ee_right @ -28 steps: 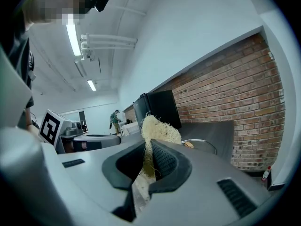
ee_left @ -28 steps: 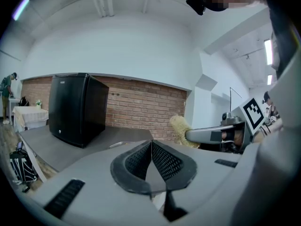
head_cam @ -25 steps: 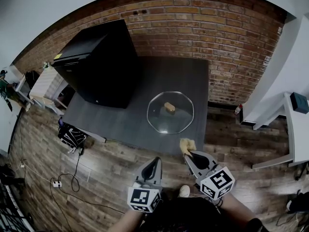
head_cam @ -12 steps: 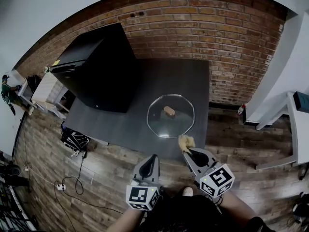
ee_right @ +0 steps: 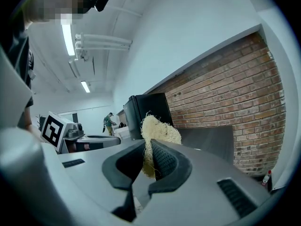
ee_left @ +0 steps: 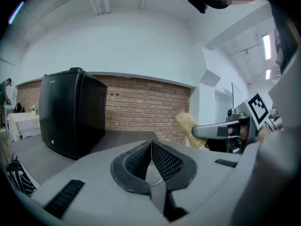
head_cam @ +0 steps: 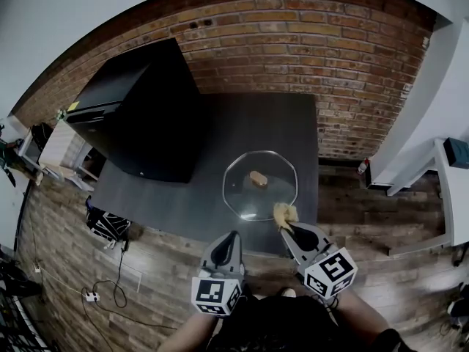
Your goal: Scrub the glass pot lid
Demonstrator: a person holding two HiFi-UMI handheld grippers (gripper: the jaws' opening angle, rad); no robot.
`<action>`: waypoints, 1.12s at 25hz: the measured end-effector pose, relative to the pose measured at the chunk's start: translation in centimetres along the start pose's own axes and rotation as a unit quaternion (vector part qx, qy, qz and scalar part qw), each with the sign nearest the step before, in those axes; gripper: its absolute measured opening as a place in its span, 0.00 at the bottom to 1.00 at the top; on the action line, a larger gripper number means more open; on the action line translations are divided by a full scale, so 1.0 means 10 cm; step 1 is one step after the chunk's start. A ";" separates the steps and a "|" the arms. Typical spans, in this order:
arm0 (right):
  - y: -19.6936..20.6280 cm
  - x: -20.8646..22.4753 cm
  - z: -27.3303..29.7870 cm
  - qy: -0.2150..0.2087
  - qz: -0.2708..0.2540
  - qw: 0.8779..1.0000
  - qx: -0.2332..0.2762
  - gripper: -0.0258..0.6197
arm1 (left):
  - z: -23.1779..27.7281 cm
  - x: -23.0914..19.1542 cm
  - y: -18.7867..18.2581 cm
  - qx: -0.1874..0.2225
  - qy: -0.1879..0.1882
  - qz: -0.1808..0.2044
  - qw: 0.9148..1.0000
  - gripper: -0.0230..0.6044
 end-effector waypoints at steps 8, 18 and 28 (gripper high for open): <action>-0.08 0.07 0.53 0.055 0.016 0.998 0.002 0.10 | 0.43 -0.54 0.07 -0.013 0.049 0.009 0.999 0.09; 0.00 0.13 1.16 0.126 0.038 0.991 -0.002 0.10 | 0.91 -1.13 0.40 -0.045 0.115 0.005 0.992 0.09; 0.25 0.10 1.64 0.204 0.062 0.977 0.004 0.10 | 1.22 -1.41 0.83 -0.085 0.192 0.020 0.977 0.09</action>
Point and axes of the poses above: the fingertips, and each gripper's own axes: z forward along the fingers, x to its right, y out of its underside, the point moved 4 cm from there along -z, backward along the fingers, and after that the axes turned 11 degrees about z, right-handed, at the moved point
